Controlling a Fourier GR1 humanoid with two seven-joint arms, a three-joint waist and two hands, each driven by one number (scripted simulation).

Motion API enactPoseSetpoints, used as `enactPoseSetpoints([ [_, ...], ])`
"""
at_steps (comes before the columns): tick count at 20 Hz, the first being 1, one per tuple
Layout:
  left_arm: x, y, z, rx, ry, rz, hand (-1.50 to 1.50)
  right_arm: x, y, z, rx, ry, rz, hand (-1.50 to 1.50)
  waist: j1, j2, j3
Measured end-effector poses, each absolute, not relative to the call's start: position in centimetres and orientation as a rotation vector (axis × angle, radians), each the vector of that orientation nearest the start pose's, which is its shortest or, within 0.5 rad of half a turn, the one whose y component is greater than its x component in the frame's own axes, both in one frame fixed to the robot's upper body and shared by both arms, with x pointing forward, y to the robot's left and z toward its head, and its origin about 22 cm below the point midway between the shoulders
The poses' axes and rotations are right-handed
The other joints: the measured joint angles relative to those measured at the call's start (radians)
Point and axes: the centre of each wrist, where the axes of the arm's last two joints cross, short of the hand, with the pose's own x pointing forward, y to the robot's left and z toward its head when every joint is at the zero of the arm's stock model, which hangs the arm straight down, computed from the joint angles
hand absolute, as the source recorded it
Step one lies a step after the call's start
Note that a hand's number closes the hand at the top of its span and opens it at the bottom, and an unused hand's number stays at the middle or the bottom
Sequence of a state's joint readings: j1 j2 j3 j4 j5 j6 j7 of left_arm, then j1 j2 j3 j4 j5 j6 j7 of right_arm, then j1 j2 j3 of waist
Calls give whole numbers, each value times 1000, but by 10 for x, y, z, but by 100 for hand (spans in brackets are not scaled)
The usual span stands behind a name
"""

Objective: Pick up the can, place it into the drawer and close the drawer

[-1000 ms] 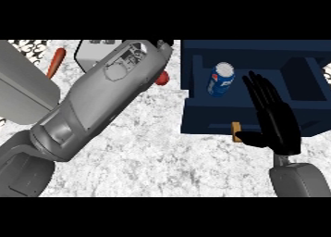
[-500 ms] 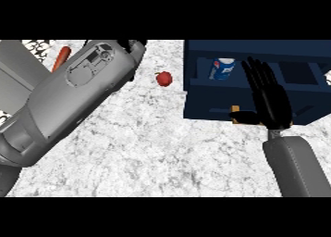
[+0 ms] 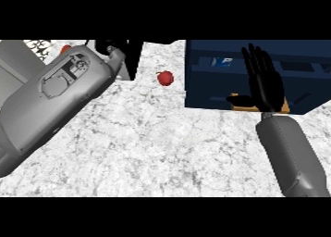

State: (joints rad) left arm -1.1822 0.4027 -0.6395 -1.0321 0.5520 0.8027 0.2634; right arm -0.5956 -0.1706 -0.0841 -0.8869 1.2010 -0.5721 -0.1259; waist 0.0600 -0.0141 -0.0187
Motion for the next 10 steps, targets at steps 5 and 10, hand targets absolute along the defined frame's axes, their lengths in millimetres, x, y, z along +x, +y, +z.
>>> enactPoseSetpoints([
  [5, 395, 109, 207, 243, -1733, -58, -150, 403, -233, 26, -1382, -1677, 863, -150, 6, 11, 7],
  [10, 385, 124, 195, 240, -1726, -62, -150, 421, -229, 34, -1399, -1668, 842, -150, 16, 21, 12],
])
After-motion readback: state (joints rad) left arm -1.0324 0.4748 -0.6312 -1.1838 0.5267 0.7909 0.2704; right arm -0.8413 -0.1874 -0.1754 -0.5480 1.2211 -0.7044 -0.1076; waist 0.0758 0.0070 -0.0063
